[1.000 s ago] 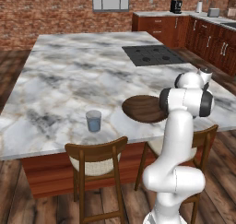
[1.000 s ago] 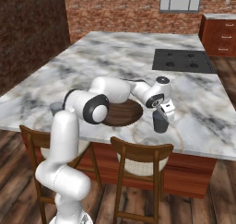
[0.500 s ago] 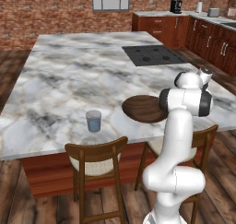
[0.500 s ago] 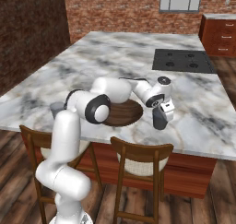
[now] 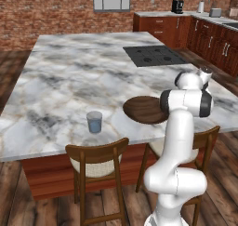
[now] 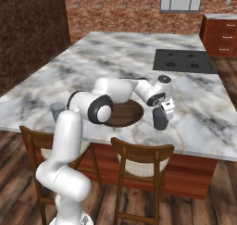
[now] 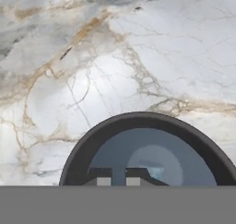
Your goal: There are four ice cubes in the ice bowl. Place two ice cubes in each glass of water.
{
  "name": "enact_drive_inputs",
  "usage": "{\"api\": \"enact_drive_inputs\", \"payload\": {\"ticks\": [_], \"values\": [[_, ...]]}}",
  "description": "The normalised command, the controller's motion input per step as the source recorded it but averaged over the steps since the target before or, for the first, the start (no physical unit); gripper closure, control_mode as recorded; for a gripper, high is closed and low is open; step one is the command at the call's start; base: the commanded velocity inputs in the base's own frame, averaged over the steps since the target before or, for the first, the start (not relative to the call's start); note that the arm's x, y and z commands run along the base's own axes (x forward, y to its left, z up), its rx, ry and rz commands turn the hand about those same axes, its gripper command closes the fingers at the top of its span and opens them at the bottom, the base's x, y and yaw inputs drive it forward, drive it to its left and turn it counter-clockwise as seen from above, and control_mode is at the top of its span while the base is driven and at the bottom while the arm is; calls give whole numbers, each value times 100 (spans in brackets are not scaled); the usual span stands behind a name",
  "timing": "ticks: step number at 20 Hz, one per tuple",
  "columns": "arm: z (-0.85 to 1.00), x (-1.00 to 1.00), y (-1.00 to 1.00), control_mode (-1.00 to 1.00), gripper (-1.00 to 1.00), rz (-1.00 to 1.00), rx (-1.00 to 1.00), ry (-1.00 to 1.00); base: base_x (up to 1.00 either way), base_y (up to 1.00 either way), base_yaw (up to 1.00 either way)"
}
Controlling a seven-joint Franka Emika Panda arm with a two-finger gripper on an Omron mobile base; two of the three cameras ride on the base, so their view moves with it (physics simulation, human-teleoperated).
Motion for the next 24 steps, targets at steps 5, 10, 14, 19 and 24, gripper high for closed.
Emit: {"api": "enact_drive_inputs", "payload": {"ticks": [5,10,14,19,24], "values": [[75,-24,-14,-100,100,-4,4,-11,0,0,0],[77,-93,-13,-100,100,-1,3,-22,0,0,0],[35,-100,5,-100,100,0,-1,-25,0,0,0],[15,-100,35,-100,100,1,-11,-17,0,0,0],[24,-100,81,-100,100,6,-26,-6,0,0,0]]}}
